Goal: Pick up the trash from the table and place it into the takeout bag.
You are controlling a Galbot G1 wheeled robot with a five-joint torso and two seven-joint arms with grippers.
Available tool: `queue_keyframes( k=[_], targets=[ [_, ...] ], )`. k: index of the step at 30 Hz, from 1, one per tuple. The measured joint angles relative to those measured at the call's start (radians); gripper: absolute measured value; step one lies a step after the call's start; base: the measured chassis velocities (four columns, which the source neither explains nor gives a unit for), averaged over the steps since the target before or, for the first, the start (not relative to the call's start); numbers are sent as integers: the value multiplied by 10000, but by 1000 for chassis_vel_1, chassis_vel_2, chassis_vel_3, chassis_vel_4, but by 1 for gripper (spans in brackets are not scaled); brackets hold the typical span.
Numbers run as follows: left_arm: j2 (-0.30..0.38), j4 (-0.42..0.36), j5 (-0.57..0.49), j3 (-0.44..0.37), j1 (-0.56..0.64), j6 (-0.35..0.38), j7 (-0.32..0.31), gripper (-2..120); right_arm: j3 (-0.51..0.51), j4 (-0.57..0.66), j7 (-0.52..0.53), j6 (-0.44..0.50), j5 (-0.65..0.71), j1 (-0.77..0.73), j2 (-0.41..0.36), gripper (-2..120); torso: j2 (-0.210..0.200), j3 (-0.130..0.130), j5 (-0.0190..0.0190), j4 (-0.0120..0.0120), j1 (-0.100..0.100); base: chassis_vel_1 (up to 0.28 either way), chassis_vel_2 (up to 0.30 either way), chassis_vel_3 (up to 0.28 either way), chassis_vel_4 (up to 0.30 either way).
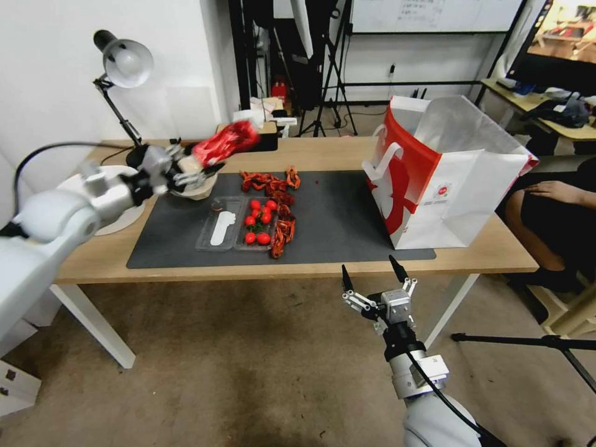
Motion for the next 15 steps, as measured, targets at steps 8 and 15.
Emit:
queue_keyframes(
  k=[8,15],
  targets=[
    [-1186,839,-266,2131,-2347,112,-112,53,43,-63,21,-74,0,77,-171,98,0,0,-4,5,1,0,0,0,0],
    [-2814,1817,-496,3563,-4115,132,-197,53,47,-122,34,-119,10,190,-254,98,0,0,-3,3,1,0,0,0,0]
  ],
)
